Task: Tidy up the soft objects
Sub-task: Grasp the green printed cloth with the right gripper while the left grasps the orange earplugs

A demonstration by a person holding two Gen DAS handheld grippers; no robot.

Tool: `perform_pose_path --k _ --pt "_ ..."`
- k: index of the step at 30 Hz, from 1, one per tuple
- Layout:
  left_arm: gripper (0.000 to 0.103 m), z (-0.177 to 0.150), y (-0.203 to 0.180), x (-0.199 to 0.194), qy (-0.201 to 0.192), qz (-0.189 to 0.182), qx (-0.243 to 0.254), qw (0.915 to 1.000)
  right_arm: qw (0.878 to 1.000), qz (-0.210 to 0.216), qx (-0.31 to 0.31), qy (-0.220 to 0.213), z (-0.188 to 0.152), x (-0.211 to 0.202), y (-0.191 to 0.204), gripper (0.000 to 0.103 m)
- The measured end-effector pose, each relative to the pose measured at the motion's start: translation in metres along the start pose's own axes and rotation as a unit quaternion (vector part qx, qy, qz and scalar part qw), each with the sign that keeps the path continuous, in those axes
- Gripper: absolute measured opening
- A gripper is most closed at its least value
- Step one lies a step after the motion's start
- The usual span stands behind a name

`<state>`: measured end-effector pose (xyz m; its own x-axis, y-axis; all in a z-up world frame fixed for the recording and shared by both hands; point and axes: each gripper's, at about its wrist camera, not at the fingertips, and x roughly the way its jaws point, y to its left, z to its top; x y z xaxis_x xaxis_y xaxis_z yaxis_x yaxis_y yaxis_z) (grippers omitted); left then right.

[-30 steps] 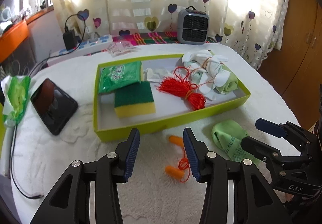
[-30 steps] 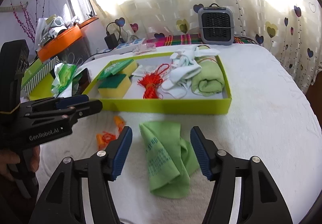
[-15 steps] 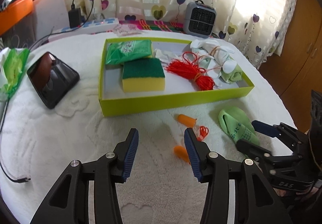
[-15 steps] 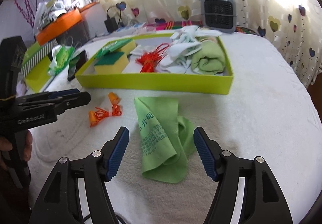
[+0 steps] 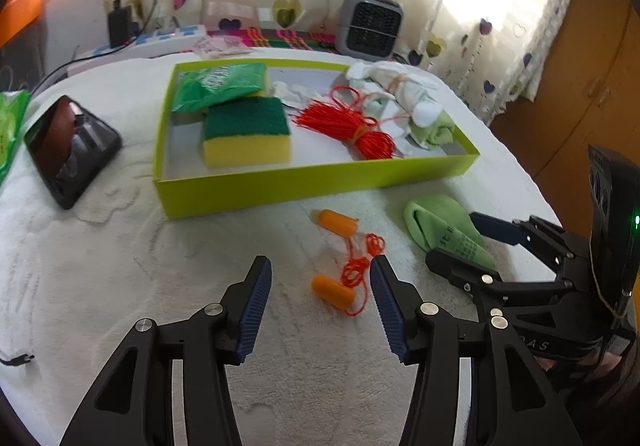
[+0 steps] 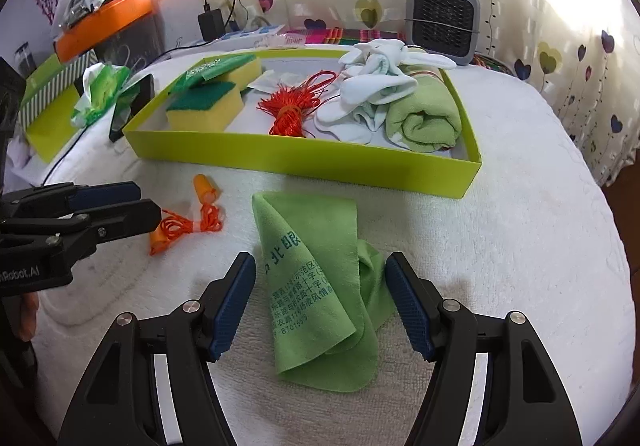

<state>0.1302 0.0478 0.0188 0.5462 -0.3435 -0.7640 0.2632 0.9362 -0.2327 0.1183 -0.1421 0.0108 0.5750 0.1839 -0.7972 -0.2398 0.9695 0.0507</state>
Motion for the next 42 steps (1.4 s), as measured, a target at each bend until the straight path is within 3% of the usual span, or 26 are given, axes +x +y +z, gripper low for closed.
perform_pose_path --k 9,19,25,36,42 --pt "0.051 -0.001 -0.010 0.010 0.013 0.010 0.020 0.9997 1.000 -0.011 0.001 -0.002 0.000 -0.001 -0.003 0.054" --pt "0.051 0.000 -0.027 0.020 0.017 0.065 0.071 0.9952 1.000 0.004 0.013 -0.012 -0.001 -0.005 -0.010 0.031" --pt "0.048 0.002 -0.026 0.021 0.015 0.071 0.064 0.9954 1.000 0.015 0.022 -0.016 -0.001 -0.006 -0.014 0.030" --pt "0.023 0.004 -0.020 0.019 0.008 0.088 0.049 0.9948 0.999 0.029 0.036 -0.016 -0.002 -0.006 -0.019 0.030" --pt "0.022 0.005 -0.018 0.018 0.005 0.085 0.044 0.9954 0.999 0.031 0.038 -0.016 -0.002 -0.007 -0.020 0.030"
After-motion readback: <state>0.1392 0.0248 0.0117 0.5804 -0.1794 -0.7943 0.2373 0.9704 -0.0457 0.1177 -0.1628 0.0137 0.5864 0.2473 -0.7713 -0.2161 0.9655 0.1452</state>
